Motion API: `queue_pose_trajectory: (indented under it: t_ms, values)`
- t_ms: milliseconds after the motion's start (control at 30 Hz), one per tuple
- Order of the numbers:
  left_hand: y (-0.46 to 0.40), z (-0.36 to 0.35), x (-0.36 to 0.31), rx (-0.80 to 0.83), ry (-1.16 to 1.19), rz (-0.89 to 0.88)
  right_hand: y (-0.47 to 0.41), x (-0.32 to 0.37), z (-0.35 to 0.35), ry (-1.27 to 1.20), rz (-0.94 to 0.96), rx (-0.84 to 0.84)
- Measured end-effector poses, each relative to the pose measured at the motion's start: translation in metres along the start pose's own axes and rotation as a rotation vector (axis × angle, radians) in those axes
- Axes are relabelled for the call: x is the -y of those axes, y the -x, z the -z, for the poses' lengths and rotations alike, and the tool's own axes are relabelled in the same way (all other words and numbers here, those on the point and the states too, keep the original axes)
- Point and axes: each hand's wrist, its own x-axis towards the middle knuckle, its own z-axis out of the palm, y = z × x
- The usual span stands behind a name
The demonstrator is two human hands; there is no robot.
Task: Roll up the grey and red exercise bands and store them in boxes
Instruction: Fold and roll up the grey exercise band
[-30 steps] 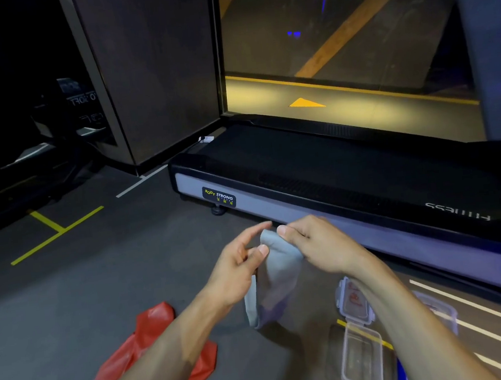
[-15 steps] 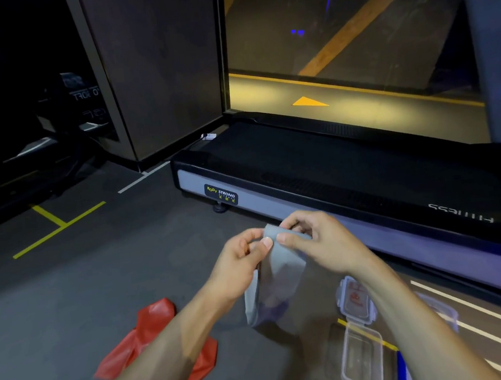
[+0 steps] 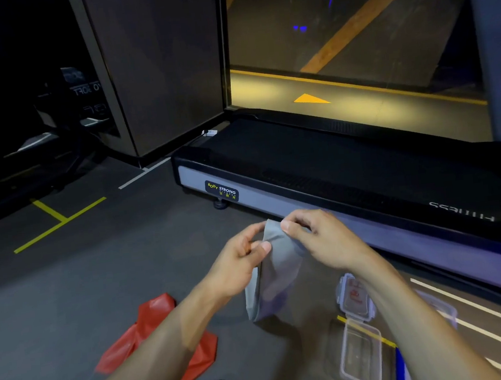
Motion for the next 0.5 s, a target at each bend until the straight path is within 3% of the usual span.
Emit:
queue_pose_trajectory:
  t_ms: [333, 500]
  values:
    - [0.0016, -0.003, -0.0054, -0.009, -0.083, -0.052, 0.0013, 0.0042, -0.0016, 0.045, -0.045, 0.059]
    - [0.0018, 0.0001, -0.0025, -0.044, -0.103, -0.025, 0.0025, -0.0007, -0.0026, -0.074, -0.055, 0.086]
